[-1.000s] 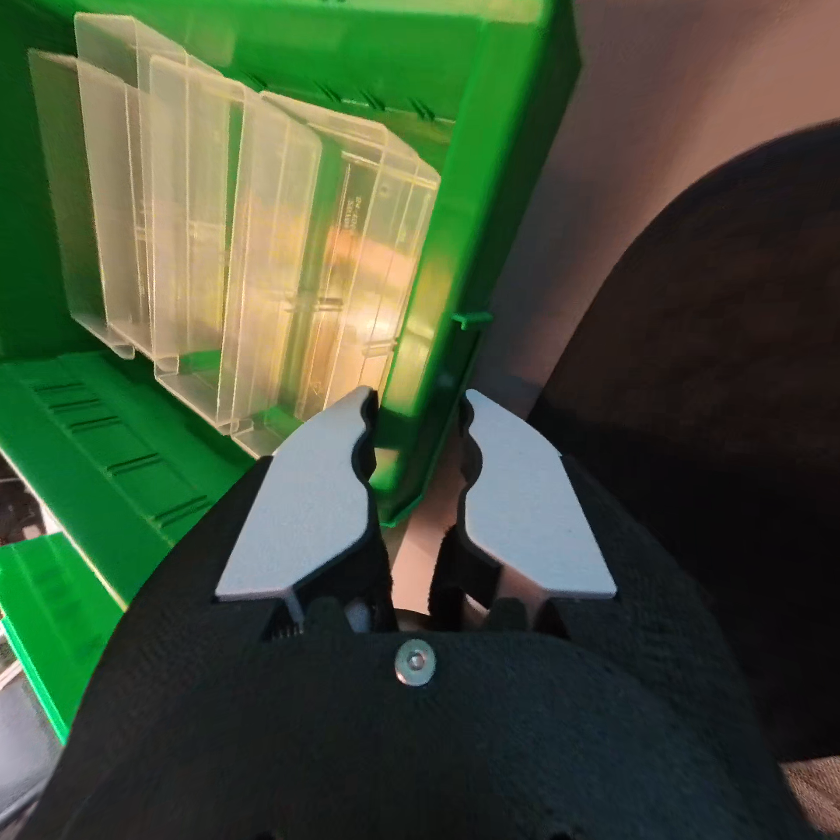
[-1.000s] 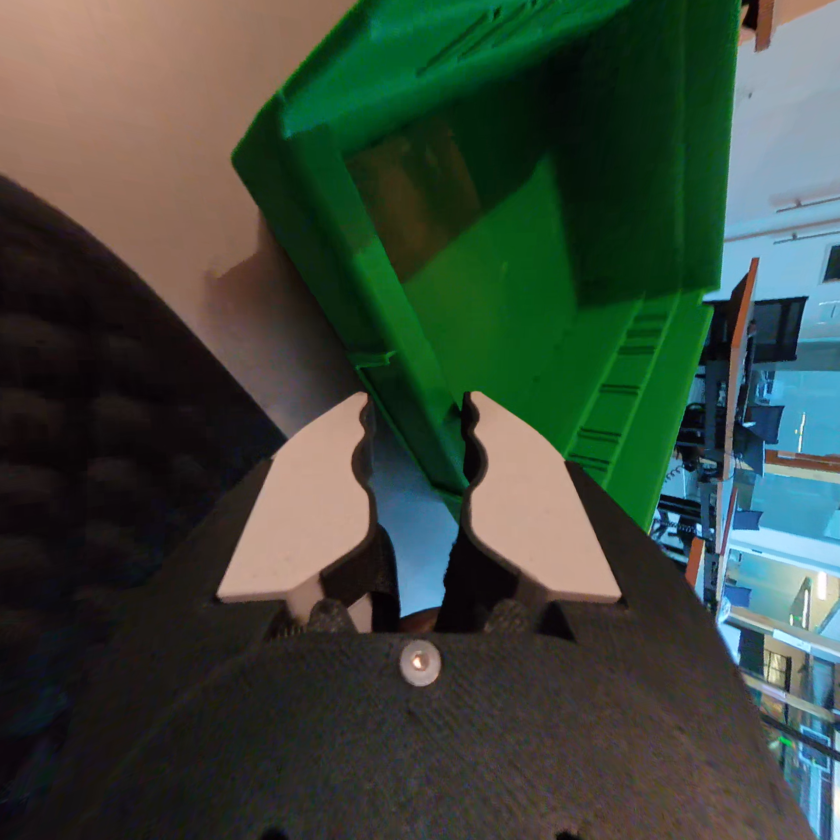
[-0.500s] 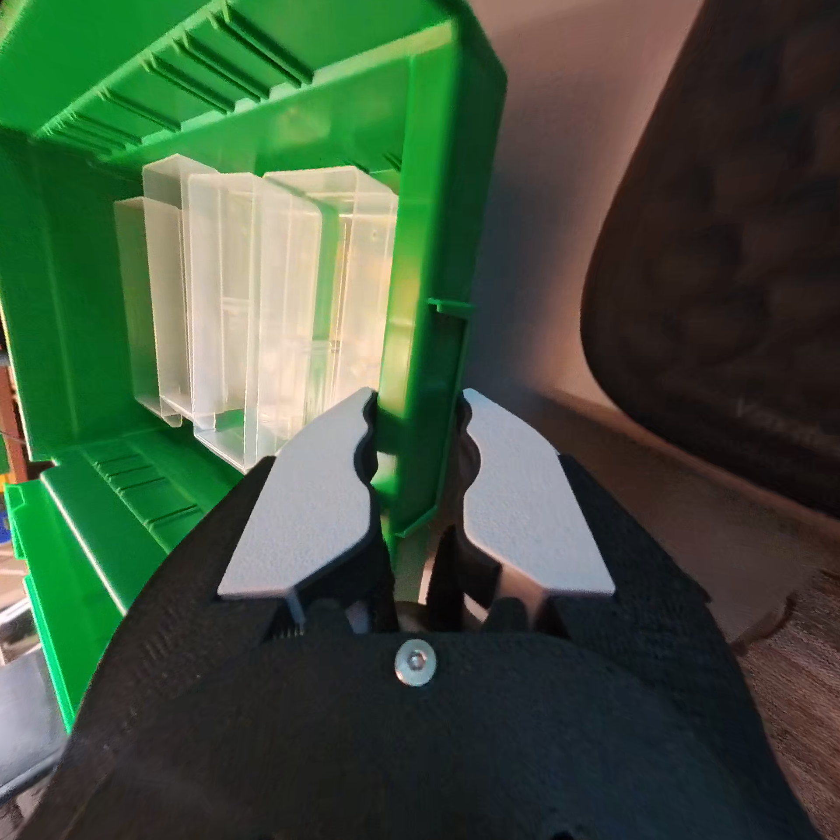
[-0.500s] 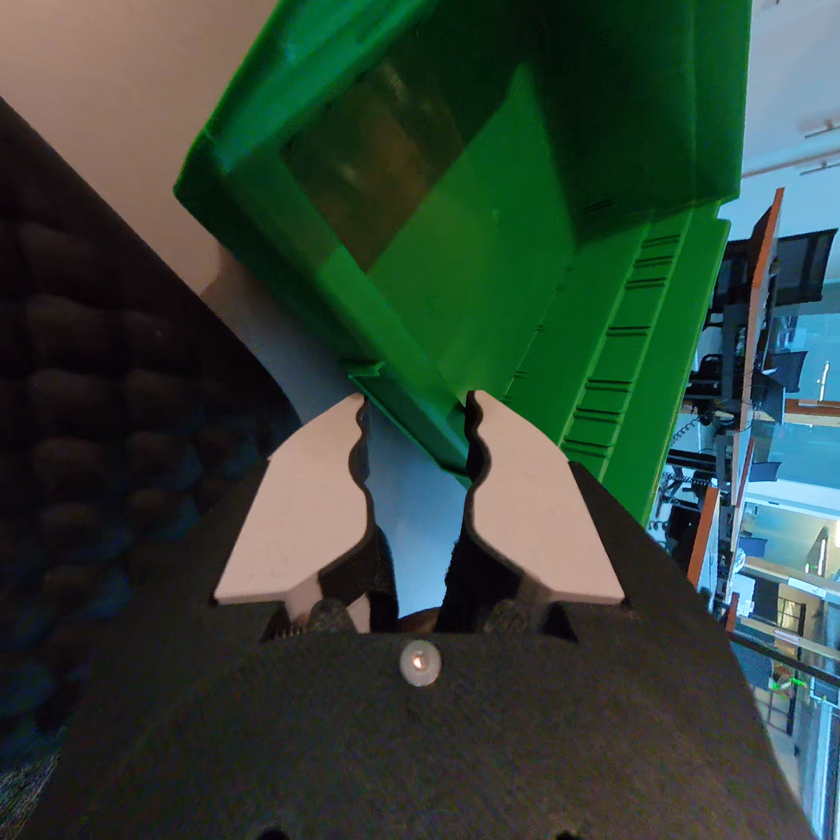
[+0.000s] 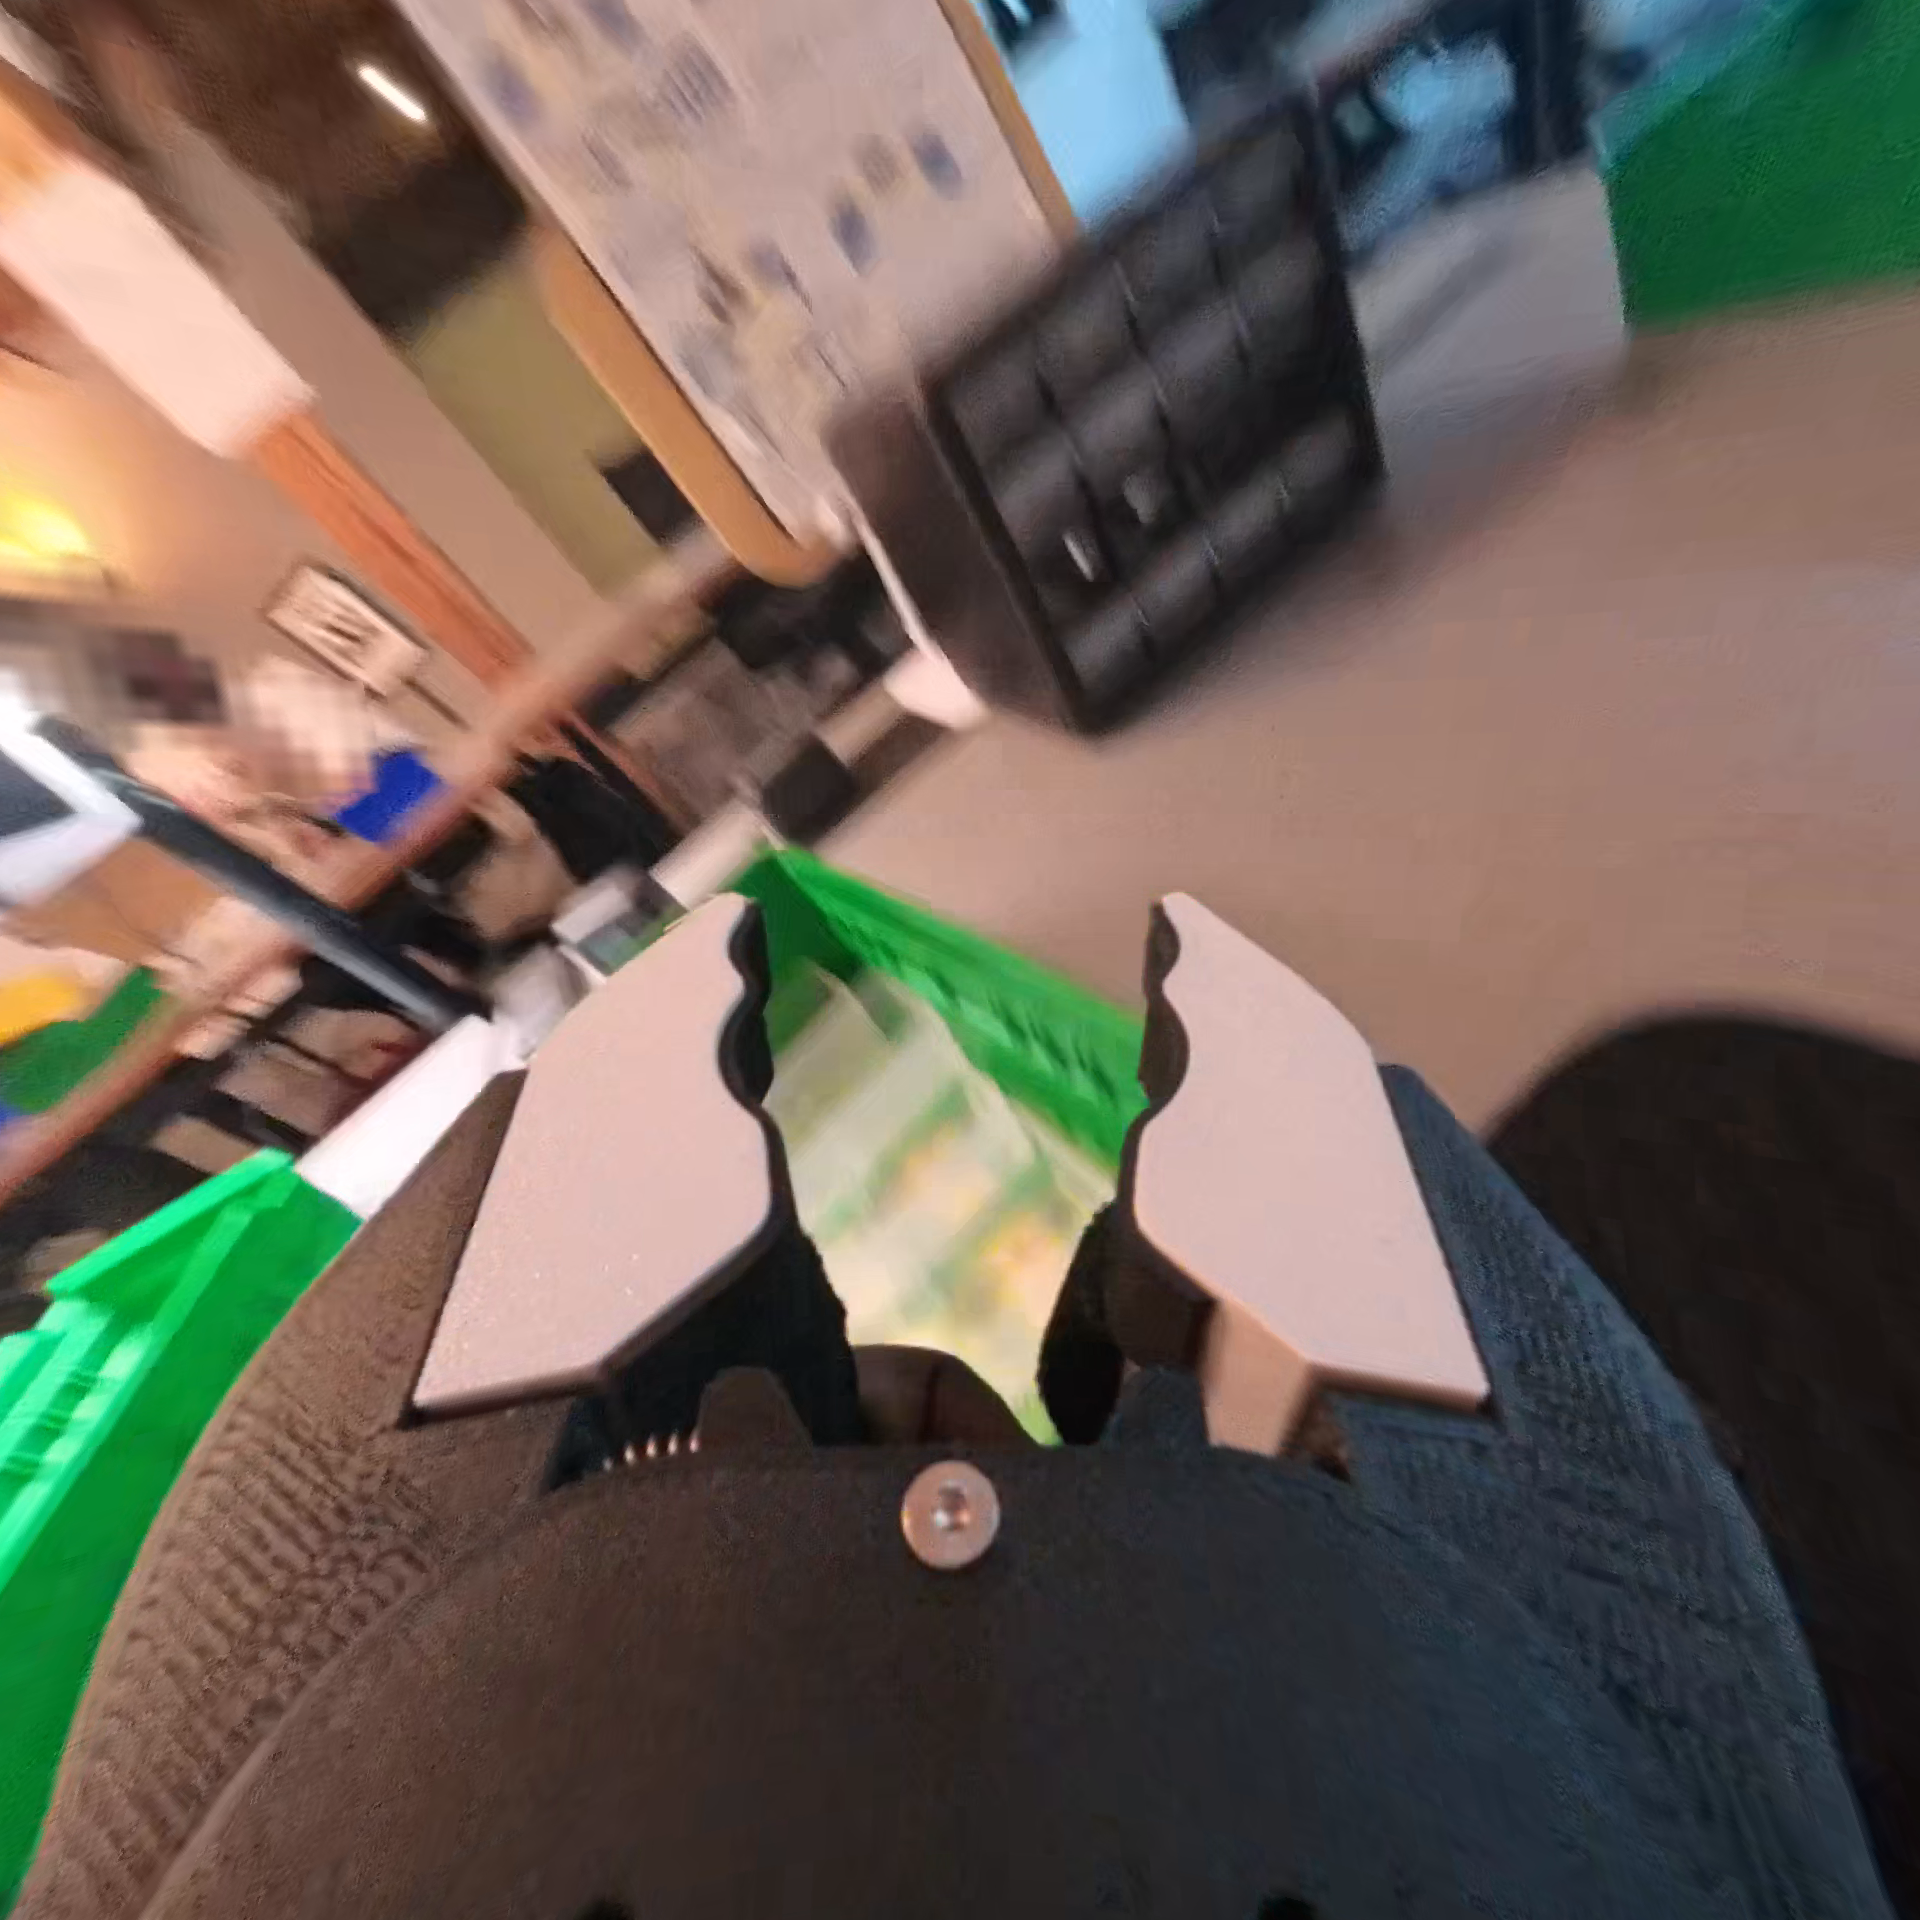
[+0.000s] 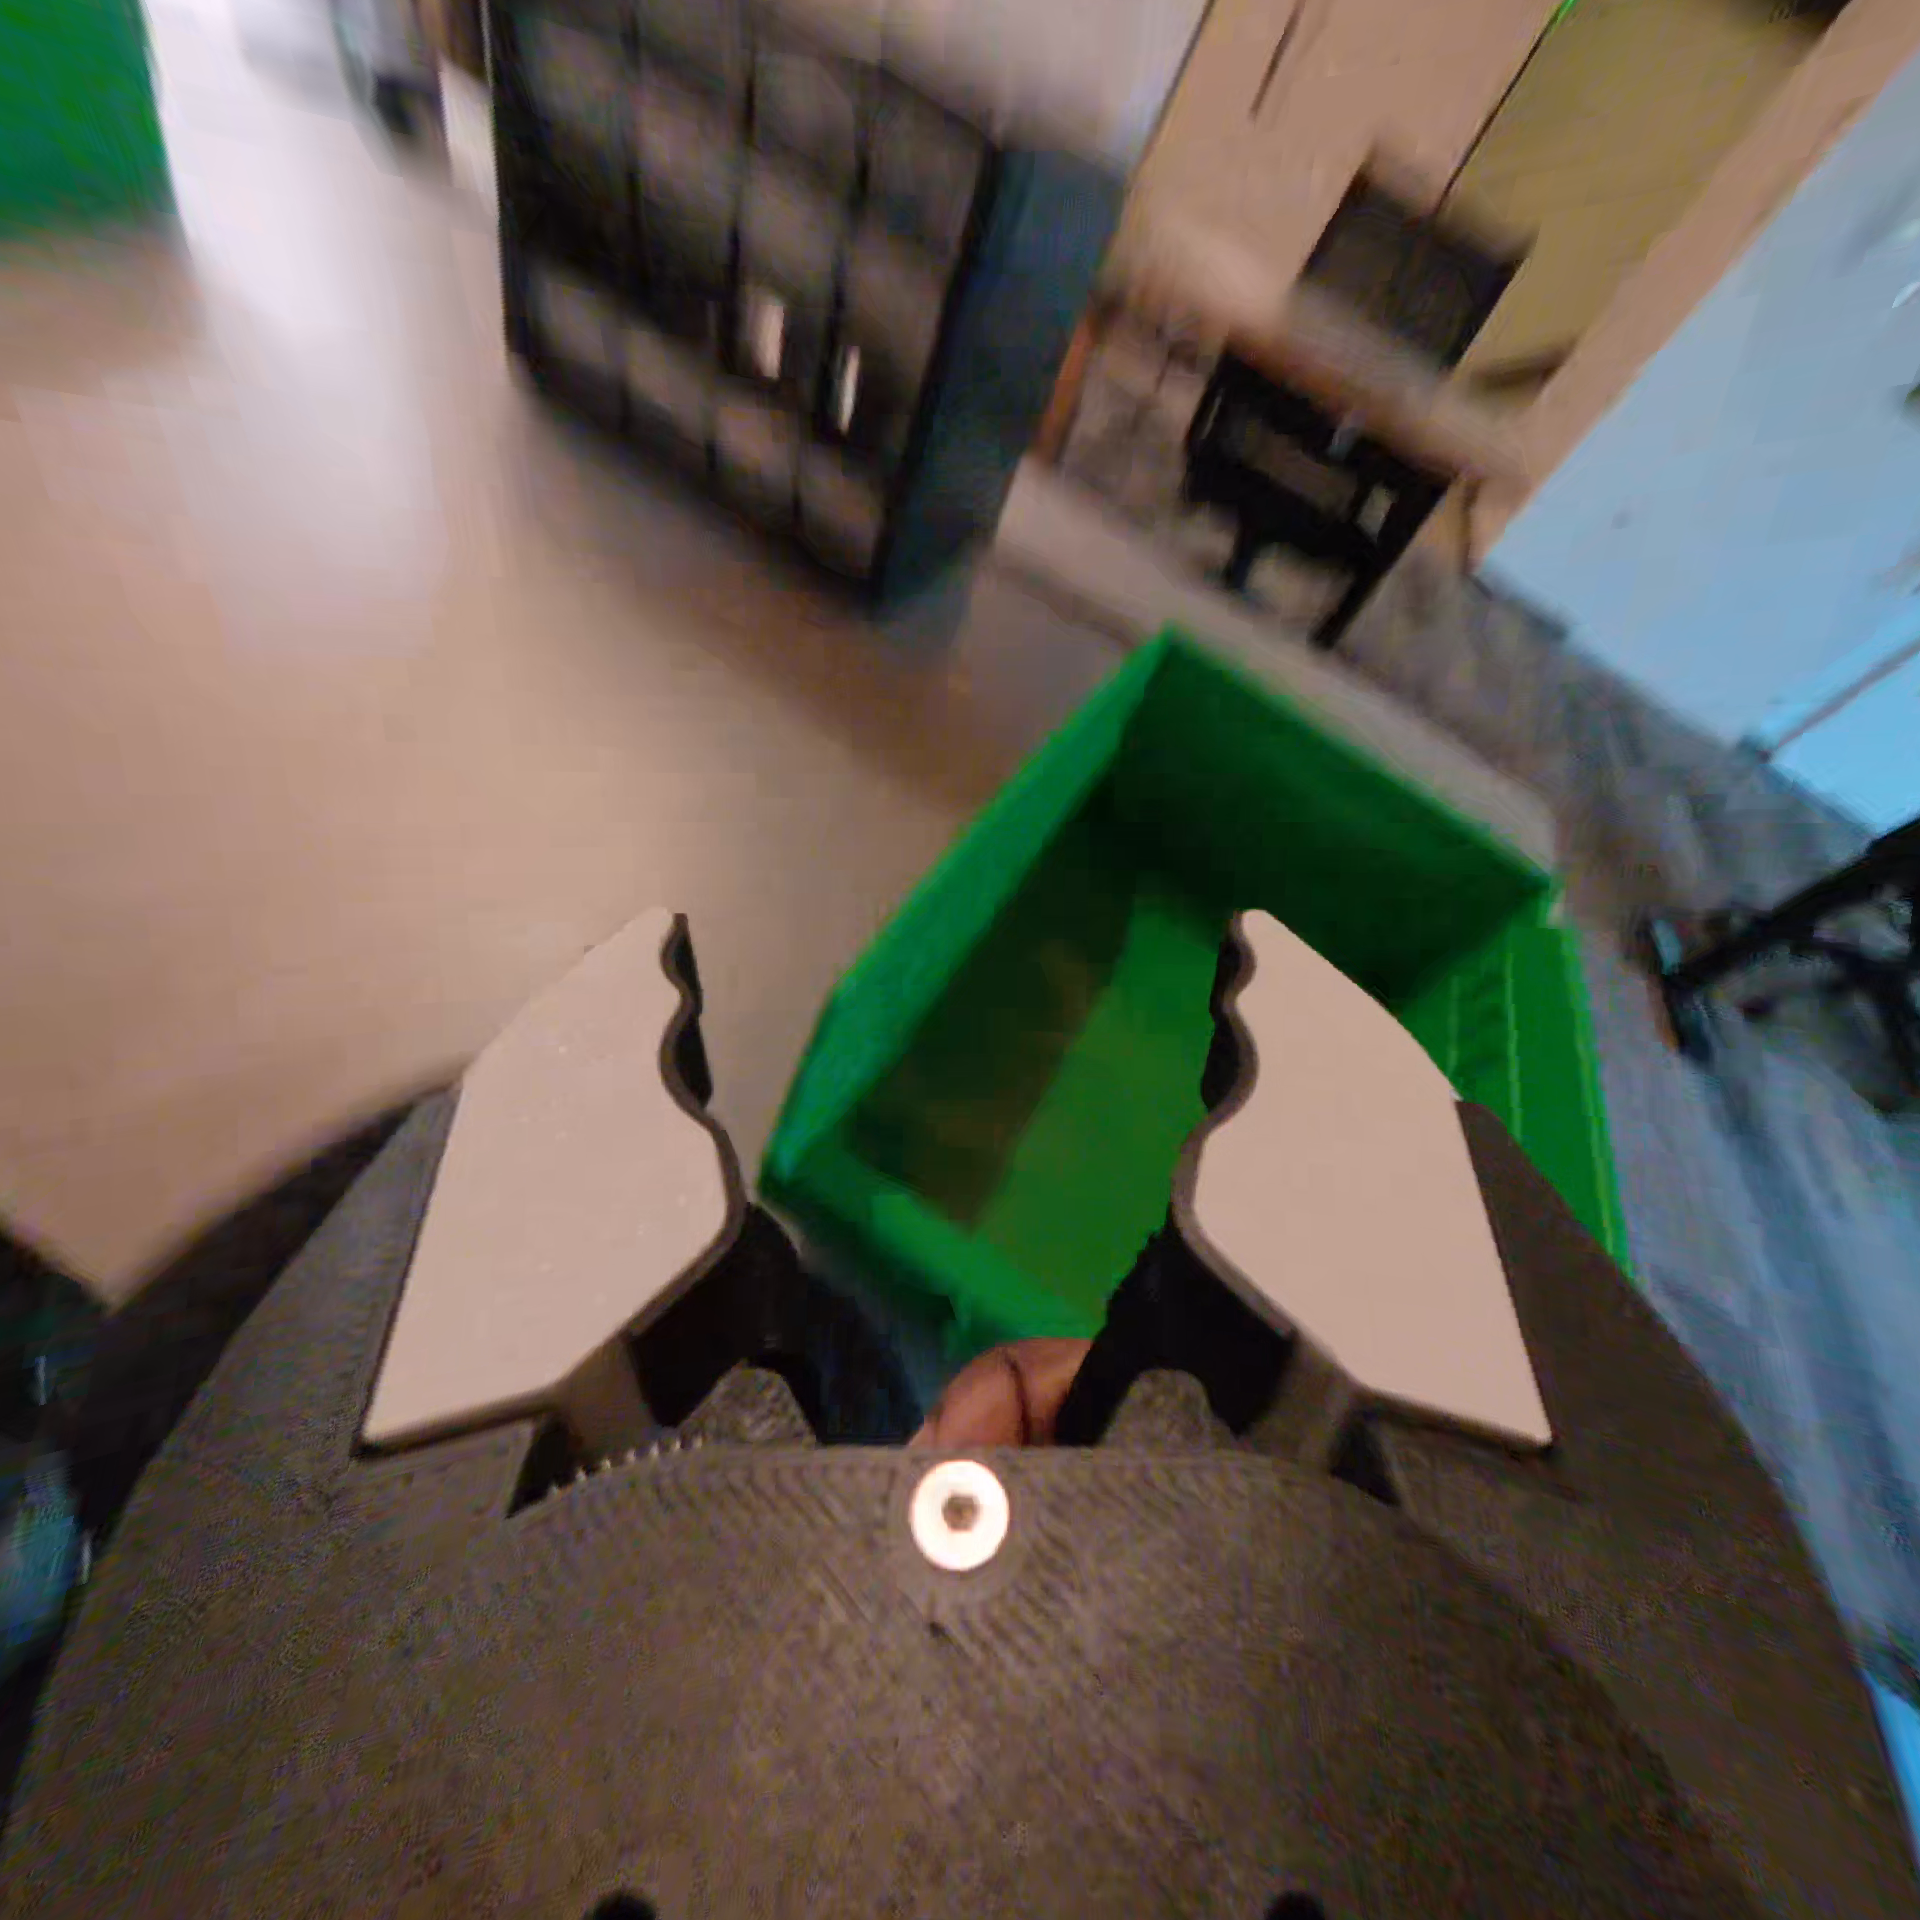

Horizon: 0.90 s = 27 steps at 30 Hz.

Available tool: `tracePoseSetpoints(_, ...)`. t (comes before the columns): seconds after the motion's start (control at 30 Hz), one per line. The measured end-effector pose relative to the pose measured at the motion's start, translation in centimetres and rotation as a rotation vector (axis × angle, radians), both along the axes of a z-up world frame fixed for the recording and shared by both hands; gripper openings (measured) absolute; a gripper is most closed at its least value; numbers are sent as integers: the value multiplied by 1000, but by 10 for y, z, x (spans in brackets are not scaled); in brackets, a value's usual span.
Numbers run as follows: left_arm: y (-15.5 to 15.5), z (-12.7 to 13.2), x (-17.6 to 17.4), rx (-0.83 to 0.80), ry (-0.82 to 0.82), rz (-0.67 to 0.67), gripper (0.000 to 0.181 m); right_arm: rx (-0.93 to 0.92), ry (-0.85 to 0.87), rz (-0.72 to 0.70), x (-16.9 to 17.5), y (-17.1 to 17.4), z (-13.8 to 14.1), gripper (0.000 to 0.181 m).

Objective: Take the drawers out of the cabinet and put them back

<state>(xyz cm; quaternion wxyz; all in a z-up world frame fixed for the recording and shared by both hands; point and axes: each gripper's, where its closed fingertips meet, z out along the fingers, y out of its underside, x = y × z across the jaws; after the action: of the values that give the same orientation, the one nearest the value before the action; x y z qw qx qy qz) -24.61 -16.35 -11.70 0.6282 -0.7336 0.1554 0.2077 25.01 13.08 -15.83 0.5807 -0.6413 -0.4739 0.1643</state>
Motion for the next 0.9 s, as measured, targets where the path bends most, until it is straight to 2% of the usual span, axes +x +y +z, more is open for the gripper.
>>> tracePoseSetpoints(0.03, 7, 27, 10, 116, 10, 38, 70, 36, 138, 8, -10, -3, 23, 92)
tracePoseSetpoints(0.07, 14, 53, 24, 250, -8, 61, 69, 56, 291, 21, -22, -7, 46, 90)
tracePoseSetpoints(0.13, 30, 98, 54, 551, -176, 59, 69, 47, 661, 22, -41, -15, 88, 88)
tracePoseSetpoints(0.2, 53, 118, 92, 739, -351, -43, 69, 29, 976, 33, -59, -24, 114, 83)
tracePoseSetpoints(0.23, 69, 121, 106, 773, -410, -85, 69, 5, 1026, 37, -74, -27, 117, 87)
tracePoseSetpoints(0.3, 112, 117, 120, 733, -486, -119, 76, -35, 990, 20, -112, -24, 115, 96)
tracePoseSetpoints(0.37, 160, 104, 109, 659, -540, -81, 85, -60, 894, 77, -157, -22, 113, 102)
tracePoseSetpoints(0.43, 207, 79, 86, 561, -560, -16, 87, -60, 795, 50, -192, -1, 105, 106)
tracePoseSetpoints(0.5, 248, 38, 58, 421, -579, 86, 87, -66, 738, -4, -220, 30, 89, 105)
tracePoseSetpoints(0.57, 277, -3, 34, 335, -598, 167, 86, -118, 658, -90, -246, 65, 51, 106)
tracePoseSetpoints(0.63, 299, -37, 11, 286, -574, 254, 85, -190, 563, -158, -271, 93, 7, 105)
tracePoseSetpoints(0.67, 308, -51, 2, 272, -549, 285, 85, -156, 538, -199, -276, 107, -5, 102)
tracePoseSetpoints(0.77, 326, -78, -14, 277, -536, 331, 84, 38, 474, -267, -287, 137, -20, 96)
tracePoseSetpoints(0.83, 332, -87, -17, 293, -577, 332, 83, 85, 438, -301, -291, 147, -34, 98)
tracePoseSetpoints(0.87, 333, -82, -16, 314, -562, 319, 83, 63, 450, -319, -291, 151, -41, 98)
tracePoseSetpoints(0.9, 335, -81, -17, 313, -532, 316, 83, 70, 481, -341, -287, 154, -37, 95)
